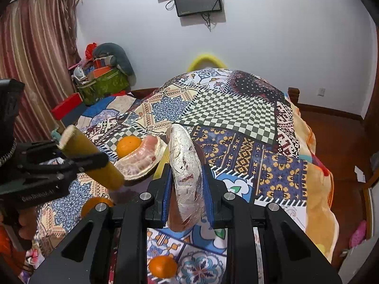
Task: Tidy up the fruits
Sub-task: 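Place gourd on plate with left tool while right tool sets peel beside it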
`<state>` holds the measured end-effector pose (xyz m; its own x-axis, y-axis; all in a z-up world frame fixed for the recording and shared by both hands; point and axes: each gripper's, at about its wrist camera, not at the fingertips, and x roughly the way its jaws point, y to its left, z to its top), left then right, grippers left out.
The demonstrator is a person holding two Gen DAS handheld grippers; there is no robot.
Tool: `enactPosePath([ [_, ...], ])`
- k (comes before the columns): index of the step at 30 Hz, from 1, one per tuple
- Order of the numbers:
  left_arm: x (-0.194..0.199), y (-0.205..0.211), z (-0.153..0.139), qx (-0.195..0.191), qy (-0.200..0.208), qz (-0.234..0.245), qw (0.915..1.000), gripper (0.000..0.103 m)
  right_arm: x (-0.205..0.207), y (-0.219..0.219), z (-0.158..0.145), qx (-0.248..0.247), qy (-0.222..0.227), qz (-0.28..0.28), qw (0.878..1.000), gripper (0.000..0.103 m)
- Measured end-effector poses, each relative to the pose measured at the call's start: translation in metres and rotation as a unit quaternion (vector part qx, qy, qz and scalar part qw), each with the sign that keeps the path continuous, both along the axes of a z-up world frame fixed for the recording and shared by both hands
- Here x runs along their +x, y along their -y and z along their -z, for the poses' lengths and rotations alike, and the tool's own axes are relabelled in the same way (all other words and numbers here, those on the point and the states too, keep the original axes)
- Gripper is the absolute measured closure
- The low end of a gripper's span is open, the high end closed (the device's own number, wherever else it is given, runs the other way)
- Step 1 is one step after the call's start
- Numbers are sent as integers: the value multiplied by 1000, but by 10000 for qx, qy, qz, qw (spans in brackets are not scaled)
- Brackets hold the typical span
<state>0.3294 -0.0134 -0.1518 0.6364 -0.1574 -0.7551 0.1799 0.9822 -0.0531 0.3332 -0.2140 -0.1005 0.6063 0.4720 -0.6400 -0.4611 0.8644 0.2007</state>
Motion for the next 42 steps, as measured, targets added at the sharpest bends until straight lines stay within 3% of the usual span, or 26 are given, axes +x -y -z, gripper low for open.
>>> enactPosePath([
  [16,56,1,37,-110,-561,14,9984,65,37,-27,24,-97,-243,-284,9993,81],
  [23,72,0,31,-255,-434,-83,9987,65,54,-35,35,-184,-418,-274,9986,81],
  [33,75,-4,32,-105,-370,-201,9991,65,65,-41,53,-456,-643,-247,9966,76],
  [42,61,-10,26,-129,-336,-274,9990,65,58,-30,39,-428,-528,-147,9976,67],
])
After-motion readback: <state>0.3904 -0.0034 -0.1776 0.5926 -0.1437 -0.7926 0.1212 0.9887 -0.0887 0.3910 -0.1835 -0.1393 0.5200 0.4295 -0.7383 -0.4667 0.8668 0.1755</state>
